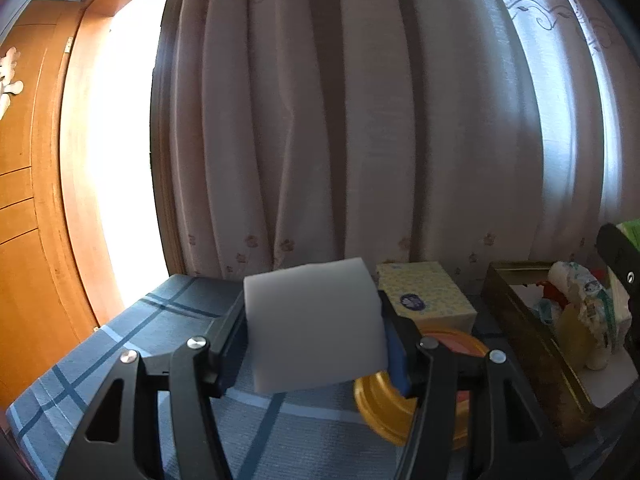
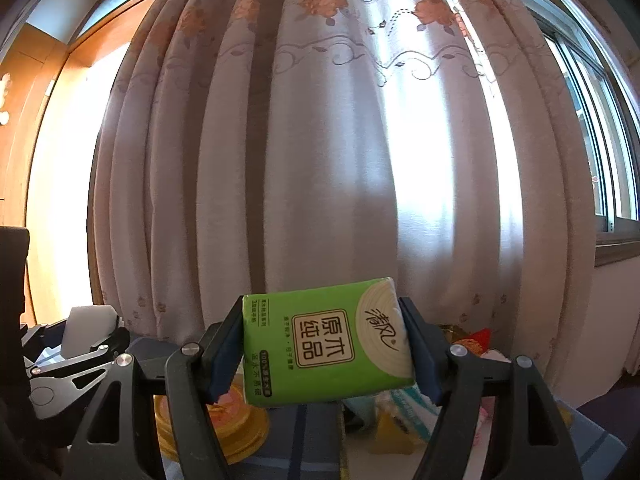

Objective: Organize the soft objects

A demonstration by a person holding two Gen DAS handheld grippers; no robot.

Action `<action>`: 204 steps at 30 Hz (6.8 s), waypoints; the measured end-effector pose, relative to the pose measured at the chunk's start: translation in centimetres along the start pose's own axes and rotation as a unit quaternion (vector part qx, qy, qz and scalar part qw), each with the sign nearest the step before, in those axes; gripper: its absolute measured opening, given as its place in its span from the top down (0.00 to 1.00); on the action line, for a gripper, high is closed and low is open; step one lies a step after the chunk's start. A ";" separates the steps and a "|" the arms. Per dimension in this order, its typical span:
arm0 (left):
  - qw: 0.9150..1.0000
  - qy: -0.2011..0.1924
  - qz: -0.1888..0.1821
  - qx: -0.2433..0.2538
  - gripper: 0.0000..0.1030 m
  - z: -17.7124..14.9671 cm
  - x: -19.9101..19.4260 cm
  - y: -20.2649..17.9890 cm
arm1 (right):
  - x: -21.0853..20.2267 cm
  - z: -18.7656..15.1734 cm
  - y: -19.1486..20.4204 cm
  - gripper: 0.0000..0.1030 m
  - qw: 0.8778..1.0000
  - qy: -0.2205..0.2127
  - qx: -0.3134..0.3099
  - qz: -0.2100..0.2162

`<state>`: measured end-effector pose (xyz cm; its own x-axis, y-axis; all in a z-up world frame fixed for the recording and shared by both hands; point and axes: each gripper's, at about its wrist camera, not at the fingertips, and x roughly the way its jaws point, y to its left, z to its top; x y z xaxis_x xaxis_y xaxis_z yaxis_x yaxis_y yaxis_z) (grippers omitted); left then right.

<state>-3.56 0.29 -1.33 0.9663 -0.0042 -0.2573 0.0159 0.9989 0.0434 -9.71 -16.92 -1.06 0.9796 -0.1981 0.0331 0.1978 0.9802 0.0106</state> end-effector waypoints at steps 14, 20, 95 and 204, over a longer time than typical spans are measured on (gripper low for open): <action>0.999 -0.004 -0.036 0.018 0.44 -0.2 -0.5 -3.5 | -0.1 0.1 -2.9 0.29 1.000 0.001 -0.008 -0.029; 0.998 -0.004 -0.049 0.024 0.44 -0.2 -0.6 -4.9 | 0.4 0.0 -4.9 0.29 0.999 0.006 -0.005 -0.047; 0.958 0.091 -0.232 0.139 0.45 1.6 -0.3 -25.5 | 14.2 1.5 -17.3 0.29 0.962 0.270 0.042 0.004; 0.991 -0.079 -0.097 0.036 0.00 -0.5 -4.8 -18.4 | -2.7 0.2 -15.6 0.05 0.990 -0.040 0.050 -0.129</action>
<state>-8.63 -18.09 -1.41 0.9713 -0.2094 -0.1130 0.2189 0.9726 0.0790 -15.42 -31.66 -1.11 0.8902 -0.4453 0.0964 0.4327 0.8925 0.1275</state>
